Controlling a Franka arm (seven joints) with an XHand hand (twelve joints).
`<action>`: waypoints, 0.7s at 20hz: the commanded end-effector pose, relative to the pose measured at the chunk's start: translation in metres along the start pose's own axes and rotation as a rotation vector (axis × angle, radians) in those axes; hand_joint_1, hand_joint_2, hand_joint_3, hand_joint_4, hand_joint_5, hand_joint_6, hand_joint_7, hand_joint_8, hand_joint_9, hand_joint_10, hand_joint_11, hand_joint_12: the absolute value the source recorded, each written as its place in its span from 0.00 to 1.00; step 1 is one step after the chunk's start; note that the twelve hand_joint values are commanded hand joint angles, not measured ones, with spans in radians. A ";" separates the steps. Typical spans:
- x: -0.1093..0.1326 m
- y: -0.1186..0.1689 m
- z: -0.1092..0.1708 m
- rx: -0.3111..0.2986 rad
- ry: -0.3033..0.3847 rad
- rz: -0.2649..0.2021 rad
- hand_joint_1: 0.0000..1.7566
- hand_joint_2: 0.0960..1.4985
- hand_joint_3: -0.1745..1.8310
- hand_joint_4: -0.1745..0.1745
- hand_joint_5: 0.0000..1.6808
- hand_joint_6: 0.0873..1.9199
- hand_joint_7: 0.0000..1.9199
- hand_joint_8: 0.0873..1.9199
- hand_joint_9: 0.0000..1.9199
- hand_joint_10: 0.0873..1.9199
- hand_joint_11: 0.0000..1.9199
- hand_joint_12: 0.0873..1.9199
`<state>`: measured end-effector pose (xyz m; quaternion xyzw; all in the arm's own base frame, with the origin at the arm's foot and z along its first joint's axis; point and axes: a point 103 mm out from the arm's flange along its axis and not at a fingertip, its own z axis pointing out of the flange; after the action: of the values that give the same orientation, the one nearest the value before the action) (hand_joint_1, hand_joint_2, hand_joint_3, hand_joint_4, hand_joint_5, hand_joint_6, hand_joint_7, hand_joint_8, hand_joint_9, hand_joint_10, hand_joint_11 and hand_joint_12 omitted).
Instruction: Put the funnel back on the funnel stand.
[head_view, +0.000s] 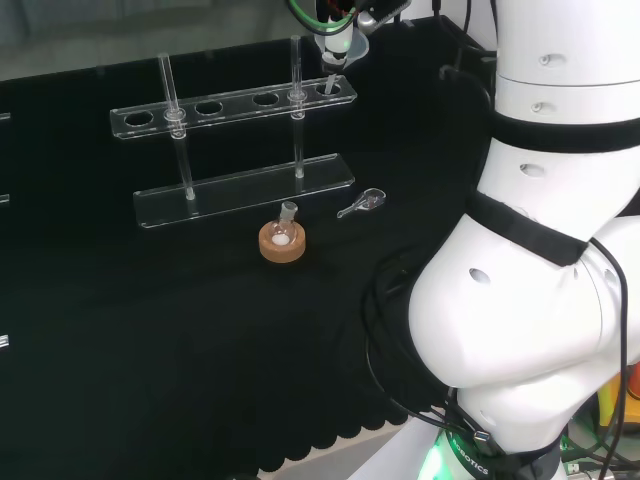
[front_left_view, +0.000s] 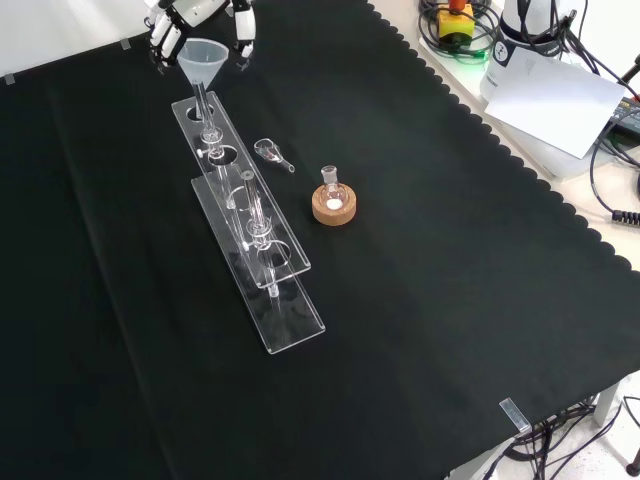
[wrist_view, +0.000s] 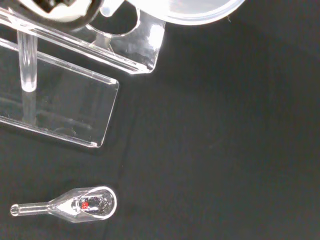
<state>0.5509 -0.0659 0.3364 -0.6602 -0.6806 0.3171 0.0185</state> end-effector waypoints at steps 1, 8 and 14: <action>0.001 0.005 0.004 0.014 -0.010 -0.002 0.51 0.41 0.39 0.54 0.33 0.24 0.21 0.30 0.44 0.20 0.35 0.64; 0.004 0.010 0.006 0.022 -0.015 -0.001 0.51 0.40 0.39 0.53 0.32 0.24 0.21 0.30 0.43 0.20 0.35 0.64; 0.013 0.028 0.017 0.041 -0.027 -0.006 0.50 0.40 0.39 0.52 0.31 0.24 0.20 0.30 0.43 0.20 0.35 0.64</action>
<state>0.5606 -0.0643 0.3183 -0.6552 -0.6779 0.3326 0.0220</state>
